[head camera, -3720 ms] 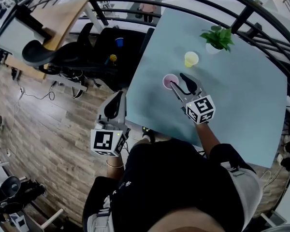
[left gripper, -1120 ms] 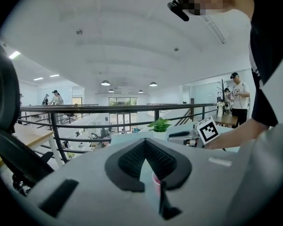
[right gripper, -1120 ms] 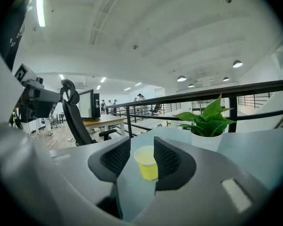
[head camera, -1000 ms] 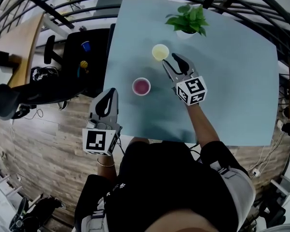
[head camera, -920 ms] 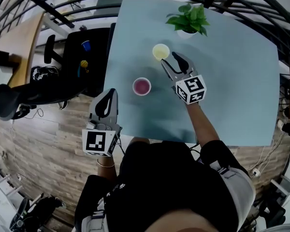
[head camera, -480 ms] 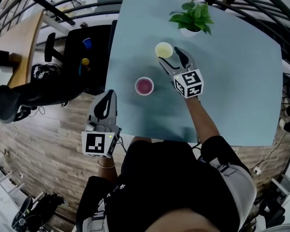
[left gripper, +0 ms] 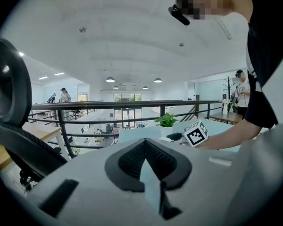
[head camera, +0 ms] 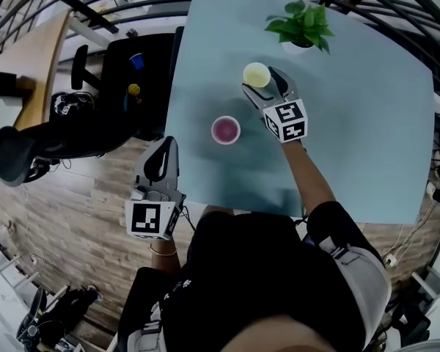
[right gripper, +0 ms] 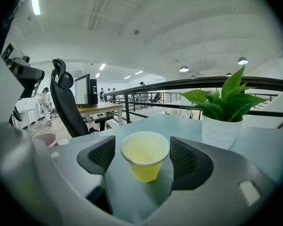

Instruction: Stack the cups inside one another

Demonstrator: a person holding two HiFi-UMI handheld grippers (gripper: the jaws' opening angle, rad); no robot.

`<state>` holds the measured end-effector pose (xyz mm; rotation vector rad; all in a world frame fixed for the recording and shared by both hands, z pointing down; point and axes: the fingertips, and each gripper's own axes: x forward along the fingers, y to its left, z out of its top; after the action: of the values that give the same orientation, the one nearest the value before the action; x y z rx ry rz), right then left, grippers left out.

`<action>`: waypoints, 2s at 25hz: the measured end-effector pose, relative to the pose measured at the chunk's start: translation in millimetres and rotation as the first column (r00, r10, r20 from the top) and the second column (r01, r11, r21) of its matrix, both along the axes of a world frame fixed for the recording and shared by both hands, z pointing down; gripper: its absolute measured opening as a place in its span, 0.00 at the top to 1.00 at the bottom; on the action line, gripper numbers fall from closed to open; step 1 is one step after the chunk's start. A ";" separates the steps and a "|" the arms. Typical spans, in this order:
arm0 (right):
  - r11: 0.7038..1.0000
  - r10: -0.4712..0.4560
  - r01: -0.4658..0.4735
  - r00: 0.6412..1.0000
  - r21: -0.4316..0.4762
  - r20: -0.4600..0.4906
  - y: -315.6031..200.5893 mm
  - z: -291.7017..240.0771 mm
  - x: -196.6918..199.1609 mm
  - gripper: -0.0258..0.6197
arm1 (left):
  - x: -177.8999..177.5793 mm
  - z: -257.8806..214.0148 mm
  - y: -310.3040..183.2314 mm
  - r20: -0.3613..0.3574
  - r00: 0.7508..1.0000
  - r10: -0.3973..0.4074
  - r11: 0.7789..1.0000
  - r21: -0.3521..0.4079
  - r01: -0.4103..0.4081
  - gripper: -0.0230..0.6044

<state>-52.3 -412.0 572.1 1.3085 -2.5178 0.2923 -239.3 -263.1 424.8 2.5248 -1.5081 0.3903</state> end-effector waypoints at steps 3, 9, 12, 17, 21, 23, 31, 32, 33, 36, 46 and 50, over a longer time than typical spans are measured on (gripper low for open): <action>1.000 0.009 -0.009 1.000 -0.008 -0.006 -3.2 4.8 -0.7 0.41 | -5.2 1.4 1.3 0.001 1.000 -0.013 1.000 -0.005 0.013 0.98; 1.000 0.011 -0.011 1.000 -0.016 -0.026 -5.1 6.8 -3.2 0.45 | -13.1 1.0 2.9 0.009 0.999 -0.031 1.000 -0.007 0.031 0.98; 1.000 0.010 -0.011 0.999 -0.012 -0.030 -3.2 4.1 -3.5 0.45 | -13.3 -1.3 3.0 0.012 1.000 -0.028 1.000 0.000 0.028 0.98; 1.000 -0.006 0.006 1.000 -0.013 -0.030 5.2 -3.1 -3.0 0.45 | -10.1 -4.9 4.4 0.008 1.000 -0.019 1.000 0.017 0.019 0.98; 1.000 -0.001 0.001 1.000 -0.004 -0.017 14.1 -14.5 1.8 0.45 | -3.5 -7.3 6.8 -0.004 1.000 -0.009 1.000 0.024 0.010 0.98; 1.000 -0.002 0.002 1.000 0.001 -0.014 20.7 -20.1 3.9 0.45 | -1.8 -8.6 9.5 -0.005 1.000 -0.007 1.000 0.030 0.007 0.98; 1.000 0.004 -0.004 1.000 0.025 -0.006 41.4 -40.1 13.7 0.45 | 2.3 -16.5 13.7 -0.013 1.000 -0.002 0.997 0.073 0.003 0.98; 1.000 0.005 -0.004 1.000 0.031 -0.002 44.2 -43.6 13.4 0.45 | 2.2 -17.7 14.9 -0.016 1.000 -0.002 0.997 0.075 0.003 0.98; 0.999 0.004 -0.004 1.000 0.036 0.002 47.0 -47.1 13.1 0.45 | 2.2 -18.7 16.0 -0.019 1.000 -0.003 0.997 0.077 0.004 0.98; 0.999 -0.001 0.001 1.000 0.049 0.012 55.1 -57.3 12.5 0.45 | 3.5 -21.2 18.9 -0.022 1.000 0.000 0.996 0.085 0.002 0.98; 0.997 -0.038 0.037 0.999 0.073 0.023 81.2 -83.1 4.3 0.45 | 4.9 -34.7 29.9 -0.038 0.999 0.001 0.992 0.123 0.003 0.98; 0.996 -0.059 0.056 0.998 0.074 0.030 88.1 -88.8 -1.9 0.45 | 2.3 -38.3 33.4 -0.046 0.999 -0.006 0.991 0.133 0.012 0.98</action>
<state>-54.2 -323.9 483.3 1.2647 -2.6104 0.2127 -237.0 -229.8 386.6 2.6071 -1.5776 0.2359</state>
